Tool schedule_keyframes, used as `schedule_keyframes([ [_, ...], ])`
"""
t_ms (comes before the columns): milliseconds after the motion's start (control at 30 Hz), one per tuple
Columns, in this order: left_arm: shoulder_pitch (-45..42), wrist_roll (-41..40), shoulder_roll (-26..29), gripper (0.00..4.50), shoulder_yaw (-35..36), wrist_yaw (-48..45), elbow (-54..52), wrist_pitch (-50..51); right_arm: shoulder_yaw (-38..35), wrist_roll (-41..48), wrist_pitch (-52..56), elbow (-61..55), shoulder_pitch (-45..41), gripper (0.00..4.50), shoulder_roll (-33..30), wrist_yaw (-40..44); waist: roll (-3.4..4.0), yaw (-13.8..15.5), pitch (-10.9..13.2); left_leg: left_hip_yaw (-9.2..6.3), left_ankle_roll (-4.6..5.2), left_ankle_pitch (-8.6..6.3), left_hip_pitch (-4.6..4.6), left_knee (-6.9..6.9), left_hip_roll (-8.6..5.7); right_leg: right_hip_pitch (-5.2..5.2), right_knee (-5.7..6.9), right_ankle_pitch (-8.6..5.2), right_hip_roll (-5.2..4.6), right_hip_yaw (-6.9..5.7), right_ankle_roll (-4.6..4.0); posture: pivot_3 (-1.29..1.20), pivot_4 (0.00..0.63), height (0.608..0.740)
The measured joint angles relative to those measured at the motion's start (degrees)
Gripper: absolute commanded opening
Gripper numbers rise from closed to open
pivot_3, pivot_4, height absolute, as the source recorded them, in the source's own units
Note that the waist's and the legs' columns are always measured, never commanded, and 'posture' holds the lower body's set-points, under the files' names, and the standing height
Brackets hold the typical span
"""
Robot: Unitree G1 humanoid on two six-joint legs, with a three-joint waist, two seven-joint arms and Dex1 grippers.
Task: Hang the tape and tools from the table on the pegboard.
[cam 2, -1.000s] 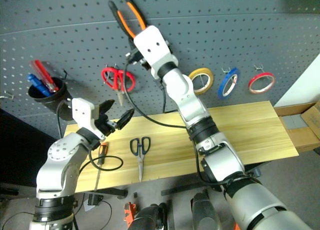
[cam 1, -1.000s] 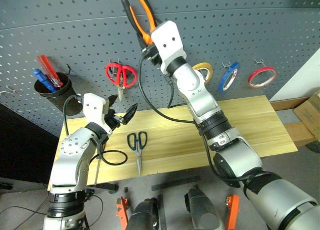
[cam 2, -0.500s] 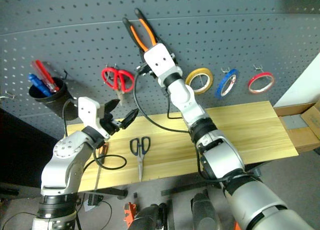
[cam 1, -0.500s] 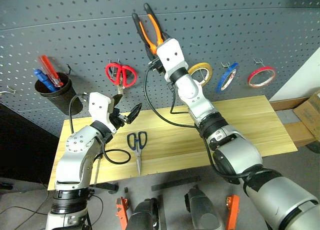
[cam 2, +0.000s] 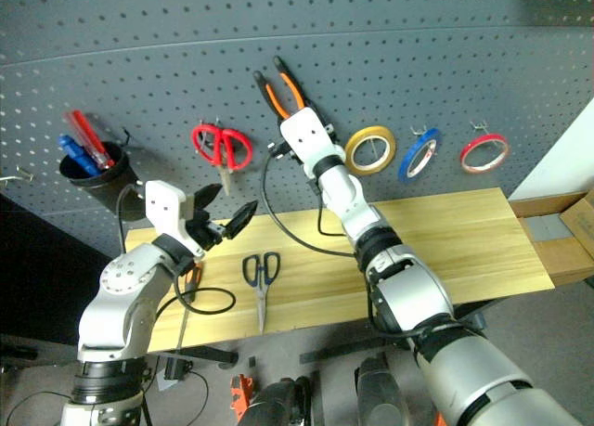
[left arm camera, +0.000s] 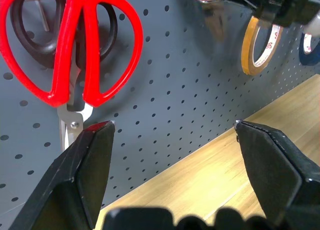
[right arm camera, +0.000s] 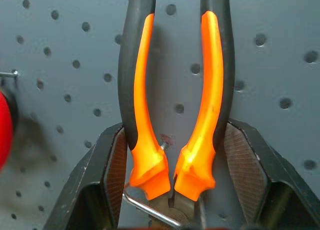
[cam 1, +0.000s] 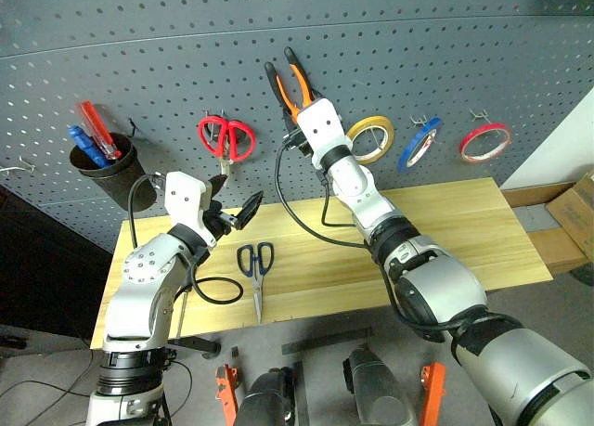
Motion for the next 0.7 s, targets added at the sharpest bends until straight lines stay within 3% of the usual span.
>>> schedule_keyframes([
  [67, 0.0, 0.1, 0.0, 4.11, -0.1, 0.0, 0.4, 0.0, -0.4, 0.3, 1.0, -1.5, 0.7, 2.38, 0.0, 0.7, -0.04, 0.0, 0.0, -0.02, 0.00, 0.00, 0.00, 0.00, 0.00, 0.03, -0.01, 0.00, 0.00, 0.00, 0.00, -0.12, 0.202, 0.740],
  [300, 0.3, 0.7, -0.1, 4.11, -1.1, 0.7, 1.6, 0.3, -1.6, 3.2, 10.6, -6.3, 7.1, 4.46, 0.1, 4.6, -0.28, 0.0, -0.2, -0.04, 0.01, 0.00, 0.01, 0.01, -0.01, 0.07, -0.03, 0.00, 0.00, 0.01, 0.00, -0.15, 0.205, 0.740],
  [467, 2.0, 1.4, -0.3, 4.11, -1.8, 2.4, 1.6, 3.5, -0.4, 4.5, 24.6, -22.2, 15.5, 4.46, -0.3, 10.6, -0.28, -0.2, -0.2, -0.03, 0.01, -0.01, -0.04, -0.08, 0.03, -0.10, -0.01, 0.00, 0.00, 0.05, 0.00, -0.16, 0.214, 0.740],
  [700, 8.2, 3.4, 1.4, 4.11, -6.4, 5.1, -4.3, 15.6, 4.9, 13.6, 53.2, -62.6, 29.5, 4.46, -6.2, 28.8, -0.28, 0.0, -0.2, -0.14, 0.06, -0.05, -0.41, -0.09, 0.03, -0.42, -0.07, 0.00, 0.00, 0.13, 0.00, -0.17, 0.229, 0.740],
])
